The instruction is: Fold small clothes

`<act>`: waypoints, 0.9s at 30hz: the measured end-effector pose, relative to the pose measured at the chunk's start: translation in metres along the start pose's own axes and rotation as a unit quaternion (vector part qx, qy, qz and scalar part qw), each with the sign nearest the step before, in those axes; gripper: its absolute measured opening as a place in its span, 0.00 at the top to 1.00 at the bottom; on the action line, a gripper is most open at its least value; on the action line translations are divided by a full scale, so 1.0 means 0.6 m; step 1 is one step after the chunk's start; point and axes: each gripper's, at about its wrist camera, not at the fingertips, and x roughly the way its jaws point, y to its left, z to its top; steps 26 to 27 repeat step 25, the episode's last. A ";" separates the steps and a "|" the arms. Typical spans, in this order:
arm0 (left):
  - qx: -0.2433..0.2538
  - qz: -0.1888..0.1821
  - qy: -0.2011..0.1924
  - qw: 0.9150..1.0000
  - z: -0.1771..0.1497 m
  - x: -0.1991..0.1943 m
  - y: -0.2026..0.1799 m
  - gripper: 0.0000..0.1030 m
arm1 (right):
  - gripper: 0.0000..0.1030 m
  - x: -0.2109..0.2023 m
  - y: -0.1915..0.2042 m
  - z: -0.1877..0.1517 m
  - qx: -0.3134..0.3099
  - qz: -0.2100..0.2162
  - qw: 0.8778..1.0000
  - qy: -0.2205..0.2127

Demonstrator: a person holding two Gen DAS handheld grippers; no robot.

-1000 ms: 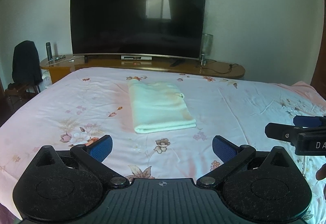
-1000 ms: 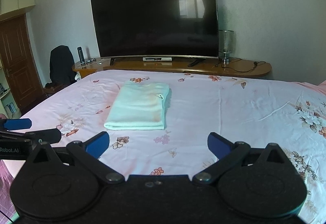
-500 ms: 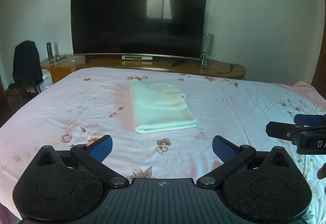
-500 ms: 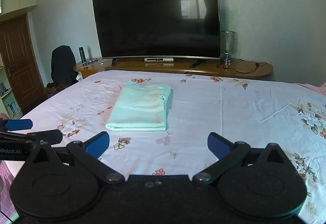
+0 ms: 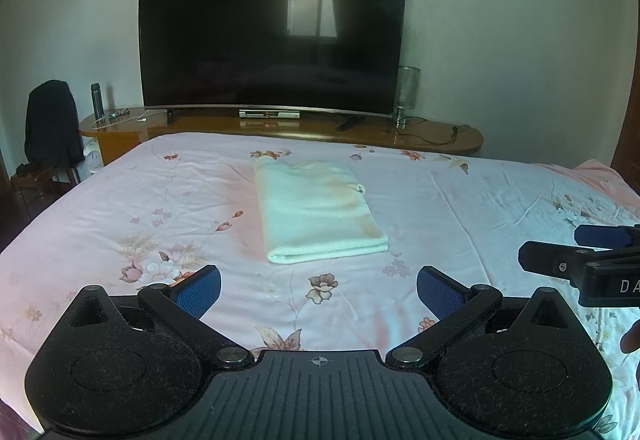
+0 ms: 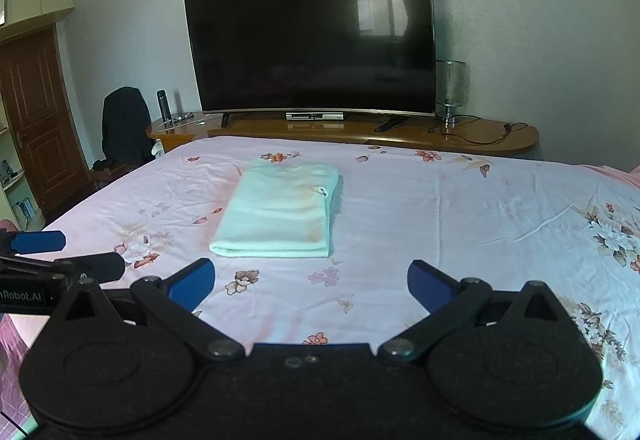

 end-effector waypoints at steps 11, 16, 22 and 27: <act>0.004 -0.004 -0.004 1.000 0.003 0.004 0.007 0.00 | 0.00 0.001 -0.009 0.000 -0.003 0.003 1.000 0.001; -0.001 -0.008 -0.002 1.000 0.003 0.007 0.007 0.00 | 0.00 0.001 -0.009 0.000 -0.003 0.003 1.000 0.002; 0.012 0.005 -0.022 1.000 -0.002 0.003 0.013 0.00 | 0.00 0.003 -0.009 0.000 -0.004 0.004 1.000 0.003; 0.003 0.005 -0.024 1.000 -0.002 0.000 0.021 0.00 | 0.00 0.004 -0.011 -0.001 -0.004 0.007 1.000 0.003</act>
